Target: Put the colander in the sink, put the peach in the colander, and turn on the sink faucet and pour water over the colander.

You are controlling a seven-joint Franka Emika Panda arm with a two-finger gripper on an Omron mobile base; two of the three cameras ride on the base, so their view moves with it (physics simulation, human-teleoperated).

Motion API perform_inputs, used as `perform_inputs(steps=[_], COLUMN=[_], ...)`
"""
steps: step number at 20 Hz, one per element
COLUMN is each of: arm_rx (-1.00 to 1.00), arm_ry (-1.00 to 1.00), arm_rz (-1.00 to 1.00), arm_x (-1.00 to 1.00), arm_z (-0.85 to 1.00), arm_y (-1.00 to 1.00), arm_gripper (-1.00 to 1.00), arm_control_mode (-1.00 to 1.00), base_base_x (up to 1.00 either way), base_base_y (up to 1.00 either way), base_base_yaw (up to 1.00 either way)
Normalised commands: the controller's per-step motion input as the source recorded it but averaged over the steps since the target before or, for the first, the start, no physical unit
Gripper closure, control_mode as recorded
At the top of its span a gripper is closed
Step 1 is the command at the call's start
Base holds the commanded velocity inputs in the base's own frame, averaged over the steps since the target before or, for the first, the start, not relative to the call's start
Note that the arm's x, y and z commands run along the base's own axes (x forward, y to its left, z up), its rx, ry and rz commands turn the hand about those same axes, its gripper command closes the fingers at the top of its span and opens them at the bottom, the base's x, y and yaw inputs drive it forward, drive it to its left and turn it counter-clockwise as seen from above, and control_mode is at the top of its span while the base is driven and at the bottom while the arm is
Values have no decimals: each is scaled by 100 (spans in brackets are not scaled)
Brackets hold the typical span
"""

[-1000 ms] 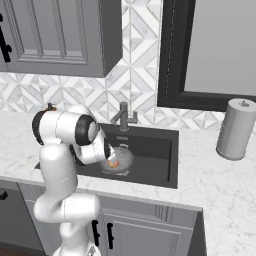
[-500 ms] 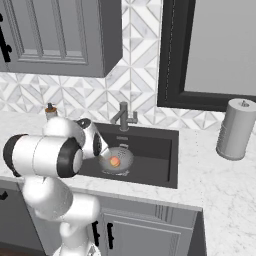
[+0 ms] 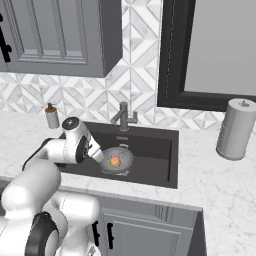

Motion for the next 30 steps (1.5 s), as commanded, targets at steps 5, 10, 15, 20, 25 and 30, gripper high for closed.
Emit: perform_inputs(steps=[5, 10, 15, 20, 25, 30], arm_rx=[0, 0, 0, 0, 0, 0], arm_ry=[0, 0, 0, 0, 0, 0], arm_rz=[5, 4, 0, 3, 5, 4], arm_x=[-60, -23, -12, -40, -64, -61], arm_z=[65, 49, 55, 72, 77, 71], arm_y=[0, 0, 0, 0, 0, -8], arm_gripper=[-100, -100, -100, -100, -100, -100], arm_control_mode=[-100, -100, -100, -100, -100, -100], base_base_x=[0, 0, 0, 0, 0, 0], base_base_y=[0, 0, 0, 0, 0, 0], base_base_yaw=[0, 0, 0, 0, 0, 0])
